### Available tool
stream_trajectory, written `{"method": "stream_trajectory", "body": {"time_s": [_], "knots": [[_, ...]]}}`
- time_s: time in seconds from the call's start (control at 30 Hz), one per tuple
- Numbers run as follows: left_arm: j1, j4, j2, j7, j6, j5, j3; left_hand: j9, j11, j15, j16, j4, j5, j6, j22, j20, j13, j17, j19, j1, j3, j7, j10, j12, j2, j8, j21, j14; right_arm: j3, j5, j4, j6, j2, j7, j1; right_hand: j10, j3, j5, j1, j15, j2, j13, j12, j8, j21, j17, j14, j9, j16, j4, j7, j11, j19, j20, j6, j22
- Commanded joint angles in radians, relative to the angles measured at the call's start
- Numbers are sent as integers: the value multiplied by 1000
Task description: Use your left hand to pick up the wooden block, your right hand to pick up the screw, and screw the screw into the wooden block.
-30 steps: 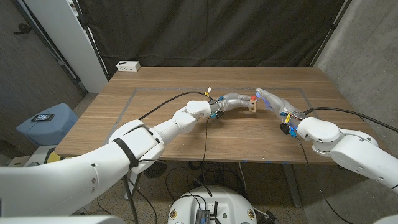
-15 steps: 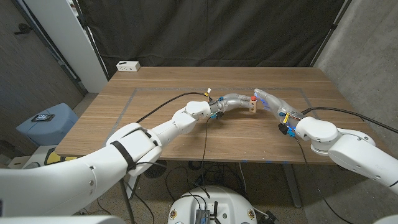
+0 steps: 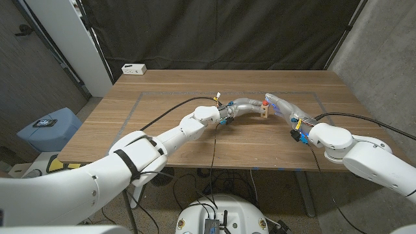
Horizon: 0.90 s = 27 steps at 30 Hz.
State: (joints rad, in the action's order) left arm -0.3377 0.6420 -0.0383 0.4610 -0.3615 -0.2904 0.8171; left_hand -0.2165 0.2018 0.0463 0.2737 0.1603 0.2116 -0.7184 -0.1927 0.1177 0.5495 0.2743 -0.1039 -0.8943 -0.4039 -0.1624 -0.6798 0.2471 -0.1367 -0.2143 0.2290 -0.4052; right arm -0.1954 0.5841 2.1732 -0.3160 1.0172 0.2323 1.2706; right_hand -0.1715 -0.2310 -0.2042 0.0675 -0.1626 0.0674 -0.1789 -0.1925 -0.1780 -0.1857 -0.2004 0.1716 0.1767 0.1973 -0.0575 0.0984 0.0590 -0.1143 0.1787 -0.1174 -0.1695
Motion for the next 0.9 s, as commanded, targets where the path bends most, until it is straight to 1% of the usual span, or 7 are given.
{"method": "stream_trajectory", "body": {"time_s": [0.03,0.37,0.73,0.9], "knots": [[-19,54,-22,-12,20,0,3,-3,-1,58,5,-6,10,-12,-3,1,2,3,-3,-6,-1,0,-9,8,-10,-5,5,-11,6,-3,3,11,1,7,11,-174,-5,-6,-10,-4,3,-4,0,-5,-6,-2,200,1,6,-1,1,3,4,3,-2,-3],[-31,86,-36,-19,32,0,5,-3,-1,59,5,-7,10,-12,-3,1,2,3,-4,-5,-1,0,-7,7,-10,-5,5,-11,8,-1,4,10,-5,14,16,-174,-6,-6,-9,-4,3,-4,0,-5,-6,-2,200,1,6,-1,2,4,3,3,-2,-3],[-34,95,-41,-21,39,-3,5,-3,-1,60,5,-6,10,-13,-3,0,2,3,-4,-7,-1,0,-10,8,-11,-5,5,-10,10,-4,2,10,-6,16,14,-174,-6,-6,-9,-4,3,-4,0,-6,-6,-2,199,1,6,-1,2,4,3,3,-4,-3],[-31,88,-39,-19,35,-4,5,-3,-1,58,5,-6,10,-12,-3,2,2,3,-4,-6,-1,0,-8,7,-10,-5,5,-11,6,-5,-2,5,-8,15,6,-174,-6,-6,-9,-5,3,-4,-1,-6,-6,-2,199,1,6,-1,2,4,3,2,-4,-3]]}}
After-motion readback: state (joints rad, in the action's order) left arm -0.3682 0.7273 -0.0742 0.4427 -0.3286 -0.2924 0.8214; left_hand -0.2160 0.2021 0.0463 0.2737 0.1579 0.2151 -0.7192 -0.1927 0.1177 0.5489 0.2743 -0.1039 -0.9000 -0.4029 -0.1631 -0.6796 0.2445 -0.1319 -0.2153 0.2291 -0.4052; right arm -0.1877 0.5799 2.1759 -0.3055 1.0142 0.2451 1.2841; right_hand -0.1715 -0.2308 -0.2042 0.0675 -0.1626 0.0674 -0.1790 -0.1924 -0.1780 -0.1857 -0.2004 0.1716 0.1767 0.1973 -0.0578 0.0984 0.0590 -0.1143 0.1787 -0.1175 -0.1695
